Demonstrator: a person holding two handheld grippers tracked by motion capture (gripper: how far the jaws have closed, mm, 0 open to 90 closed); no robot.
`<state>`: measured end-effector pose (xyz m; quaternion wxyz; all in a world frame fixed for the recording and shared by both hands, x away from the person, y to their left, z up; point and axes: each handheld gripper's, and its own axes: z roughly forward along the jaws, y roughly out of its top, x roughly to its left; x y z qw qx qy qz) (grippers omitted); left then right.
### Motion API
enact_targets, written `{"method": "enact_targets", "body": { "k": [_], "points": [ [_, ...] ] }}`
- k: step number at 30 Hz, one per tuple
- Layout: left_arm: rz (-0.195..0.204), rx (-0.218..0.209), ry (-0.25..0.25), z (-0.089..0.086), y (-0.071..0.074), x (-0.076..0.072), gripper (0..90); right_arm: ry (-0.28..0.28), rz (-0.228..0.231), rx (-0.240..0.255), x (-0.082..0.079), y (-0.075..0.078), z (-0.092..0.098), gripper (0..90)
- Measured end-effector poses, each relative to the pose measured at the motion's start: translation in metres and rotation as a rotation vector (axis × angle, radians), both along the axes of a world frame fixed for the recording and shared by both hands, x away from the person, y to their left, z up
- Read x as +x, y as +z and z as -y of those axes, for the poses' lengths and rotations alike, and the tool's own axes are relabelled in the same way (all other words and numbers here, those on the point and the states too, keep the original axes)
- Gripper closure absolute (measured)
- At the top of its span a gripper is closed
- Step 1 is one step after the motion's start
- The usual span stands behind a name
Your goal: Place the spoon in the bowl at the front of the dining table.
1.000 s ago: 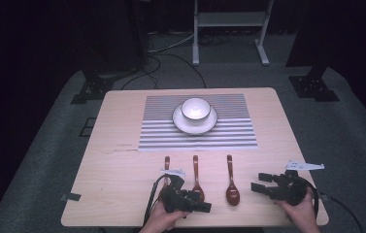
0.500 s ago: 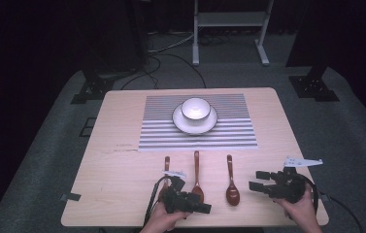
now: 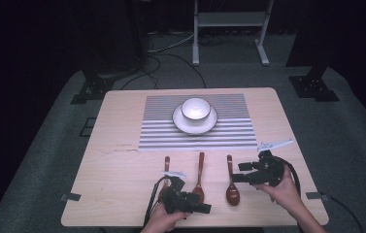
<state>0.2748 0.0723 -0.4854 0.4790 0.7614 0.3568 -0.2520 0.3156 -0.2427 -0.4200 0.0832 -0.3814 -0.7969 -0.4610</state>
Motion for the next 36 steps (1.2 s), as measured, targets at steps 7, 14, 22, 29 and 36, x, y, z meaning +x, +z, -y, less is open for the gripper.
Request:
{"method": "enact_targets", "body": {
  "k": [7, 14, 22, 29, 36],
  "points": [
    [0.002, -0.004, 0.001, 0.0, 0.0, 0.0, 5.7, 0.029, -0.021, -0.063, 0.017, 0.007, -0.031, 22.8],
    [0.002, -0.003, -0.002, 0.0, -0.001, 0.0, 5.7, 0.034, -0.055, -0.078, 0.036, -0.001, -0.051, 26.5],
    [0.002, -0.004, 0.0, 0.0, -0.001, 0.0, 5.7, 0.041, -0.087, -0.127, 0.055, -0.006, -0.068, 30.5],
    [0.001, -0.005, -0.001, 0.0, -0.001, 0.0, 5.7, 0.034, -0.106, -0.157, 0.069, -0.01, -0.078, 30.6],
    [0.003, -0.002, -0.002, 0.0, 0.0, 0.0, 5.6, 0.041, -0.122, -0.164, 0.081, -0.015, -0.09, 32.5]
  ]
}}
